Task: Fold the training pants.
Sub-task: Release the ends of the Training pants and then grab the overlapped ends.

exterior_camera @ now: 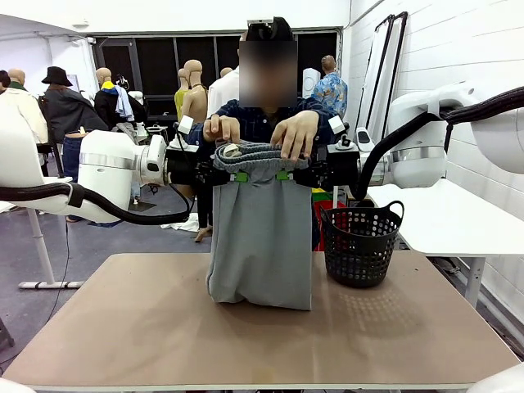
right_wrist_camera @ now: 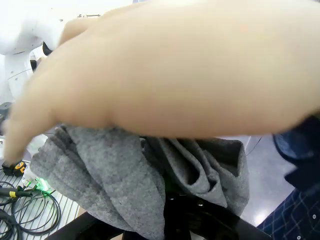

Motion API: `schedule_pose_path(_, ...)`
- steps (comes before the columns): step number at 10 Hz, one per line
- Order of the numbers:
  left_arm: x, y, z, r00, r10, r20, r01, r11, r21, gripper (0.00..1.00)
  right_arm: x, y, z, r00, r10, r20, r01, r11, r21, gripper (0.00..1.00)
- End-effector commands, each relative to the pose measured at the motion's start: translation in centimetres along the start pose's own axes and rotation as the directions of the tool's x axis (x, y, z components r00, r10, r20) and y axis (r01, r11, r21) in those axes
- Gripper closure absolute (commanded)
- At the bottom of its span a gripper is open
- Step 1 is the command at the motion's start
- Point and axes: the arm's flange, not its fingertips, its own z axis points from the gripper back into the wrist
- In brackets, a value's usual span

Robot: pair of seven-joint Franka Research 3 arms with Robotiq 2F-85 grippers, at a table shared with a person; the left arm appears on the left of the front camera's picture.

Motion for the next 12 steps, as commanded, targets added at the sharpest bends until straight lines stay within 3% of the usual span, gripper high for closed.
schedule_pose_path(1, 0.11, -0.36, 0.04, 1.000, -0.019, 0.023, 0.019, 1.000, 0.017, 1.00, 0.26, 0.07, -0.04, 1.000, 0.000, 0.012, 0.000, 1.000, -0.001, 1.00)
schedule_pose_path(12, 0.11, -0.36, 0.04, 1.000, -0.019, 0.023, 0.019, 1.000, 0.017, 1.00, 0.26, 0.07, -0.04, 1.000, 0.000, 0.012, 0.000, 1.000, -0.001, 1.00)
